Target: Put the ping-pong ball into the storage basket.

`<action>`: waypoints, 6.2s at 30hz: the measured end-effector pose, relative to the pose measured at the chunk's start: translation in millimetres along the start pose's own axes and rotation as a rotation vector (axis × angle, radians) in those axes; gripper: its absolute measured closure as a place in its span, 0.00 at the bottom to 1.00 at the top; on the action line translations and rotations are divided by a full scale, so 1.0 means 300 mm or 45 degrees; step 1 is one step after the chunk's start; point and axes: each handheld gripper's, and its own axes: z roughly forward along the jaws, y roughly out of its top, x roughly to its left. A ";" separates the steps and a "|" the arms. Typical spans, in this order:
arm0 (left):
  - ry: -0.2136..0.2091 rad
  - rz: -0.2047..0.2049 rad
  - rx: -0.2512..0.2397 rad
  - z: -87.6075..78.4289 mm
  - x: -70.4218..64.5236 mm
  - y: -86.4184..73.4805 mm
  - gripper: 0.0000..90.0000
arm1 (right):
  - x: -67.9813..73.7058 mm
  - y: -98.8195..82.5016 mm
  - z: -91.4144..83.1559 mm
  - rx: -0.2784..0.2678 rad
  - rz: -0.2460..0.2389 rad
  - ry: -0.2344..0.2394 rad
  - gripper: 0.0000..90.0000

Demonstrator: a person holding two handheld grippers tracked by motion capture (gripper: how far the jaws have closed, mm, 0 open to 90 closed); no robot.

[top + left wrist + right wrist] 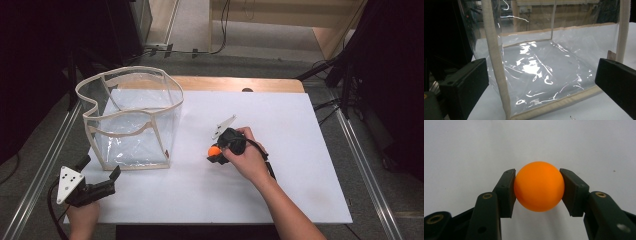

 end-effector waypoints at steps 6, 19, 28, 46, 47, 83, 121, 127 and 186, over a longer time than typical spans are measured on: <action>0.001 0.000 0.002 0.000 0.000 0.000 0.00 | -0.005 0.010 -0.020 -0.003 0.002 -0.004 0.53; -0.004 0.002 0.001 0.000 0.000 0.000 0.00 | -0.009 0.045 -0.050 -0.017 0.005 -0.006 0.53; -0.005 0.002 0.000 0.000 0.000 0.000 0.00 | -0.014 0.076 -0.078 -0.041 -0.021 -0.002 0.53; -0.007 0.001 0.001 0.000 0.001 0.000 0.00 | -0.018 0.132 -0.121 -0.060 -0.048 -0.009 0.53; -0.007 0.001 0.001 0.000 0.001 0.000 0.00 | -0.018 0.138 -0.125 -0.062 -0.051 -0.005 0.53; -0.012 -0.001 0.001 0.001 0.002 0.001 0.00 | -0.018 0.244 -0.193 -0.067 -0.101 0.029 0.53; -0.014 0.000 0.004 0.001 0.003 0.001 0.00 | -0.028 0.343 -0.251 -0.088 -0.132 0.055 0.53; -0.014 0.001 0.005 0.001 0.003 0.001 0.00 | -0.033 0.357 -0.256 -0.090 -0.133 0.066 0.53; -0.026 -0.004 0.001 0.001 0.005 0.001 0.00 | -0.101 0.647 -0.280 -0.119 -0.113 -0.007 0.51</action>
